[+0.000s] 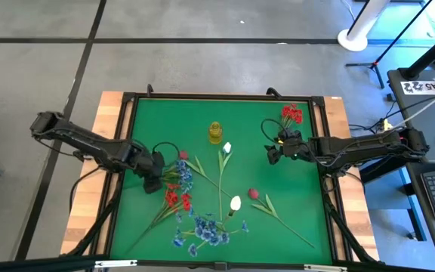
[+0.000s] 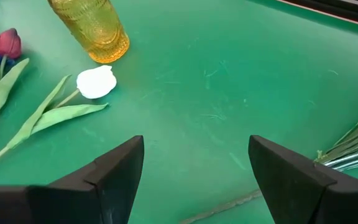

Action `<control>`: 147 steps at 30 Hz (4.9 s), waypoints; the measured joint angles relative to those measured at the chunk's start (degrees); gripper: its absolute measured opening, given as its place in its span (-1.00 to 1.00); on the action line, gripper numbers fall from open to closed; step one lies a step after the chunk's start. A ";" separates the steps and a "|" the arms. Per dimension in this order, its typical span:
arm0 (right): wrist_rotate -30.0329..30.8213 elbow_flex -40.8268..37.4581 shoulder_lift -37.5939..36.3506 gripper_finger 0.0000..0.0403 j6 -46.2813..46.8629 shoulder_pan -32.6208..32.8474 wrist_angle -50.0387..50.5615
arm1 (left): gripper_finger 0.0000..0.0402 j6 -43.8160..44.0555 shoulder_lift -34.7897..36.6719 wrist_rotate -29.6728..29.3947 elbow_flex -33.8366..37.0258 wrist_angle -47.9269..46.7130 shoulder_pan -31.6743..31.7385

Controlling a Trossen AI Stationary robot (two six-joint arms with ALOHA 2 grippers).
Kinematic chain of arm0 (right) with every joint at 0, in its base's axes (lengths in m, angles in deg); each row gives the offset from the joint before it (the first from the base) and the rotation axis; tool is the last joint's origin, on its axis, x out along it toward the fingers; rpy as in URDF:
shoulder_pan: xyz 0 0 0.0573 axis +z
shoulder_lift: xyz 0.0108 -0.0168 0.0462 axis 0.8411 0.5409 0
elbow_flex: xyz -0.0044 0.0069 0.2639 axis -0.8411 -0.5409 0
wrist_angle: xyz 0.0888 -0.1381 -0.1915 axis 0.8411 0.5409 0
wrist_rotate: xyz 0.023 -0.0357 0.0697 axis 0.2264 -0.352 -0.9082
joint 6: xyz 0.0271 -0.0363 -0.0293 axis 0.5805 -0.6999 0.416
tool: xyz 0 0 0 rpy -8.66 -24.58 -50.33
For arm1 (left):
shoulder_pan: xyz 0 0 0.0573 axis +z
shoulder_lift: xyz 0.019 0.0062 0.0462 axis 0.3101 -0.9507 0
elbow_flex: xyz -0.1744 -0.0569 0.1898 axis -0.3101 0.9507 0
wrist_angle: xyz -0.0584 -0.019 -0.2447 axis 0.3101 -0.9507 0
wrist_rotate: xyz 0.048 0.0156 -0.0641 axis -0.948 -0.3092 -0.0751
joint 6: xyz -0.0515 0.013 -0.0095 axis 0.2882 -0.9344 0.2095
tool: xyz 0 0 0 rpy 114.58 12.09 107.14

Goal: Sort flowers into vase by color
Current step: Put the blue flowers into the transparent vase

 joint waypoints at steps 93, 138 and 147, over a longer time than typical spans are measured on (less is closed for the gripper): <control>-30.38 20.95 28.03 0.43 -29.77 -0.09 -63.45 | -0.95 -34.14 -14.23 10.53 -20.46 58.42 17.54; -18.33 21.23 -1.93 -0.96 -34.13 2.97 -23.67 | -0.17 -37.29 9.64 -9.91 -18.48 41.17 4.92; -7.85 13.64 -6.60 -0.97 -29.93 20.81 -24.68 | -0.17 -35.91 16.68 -14.63 -3.99 51.53 2.06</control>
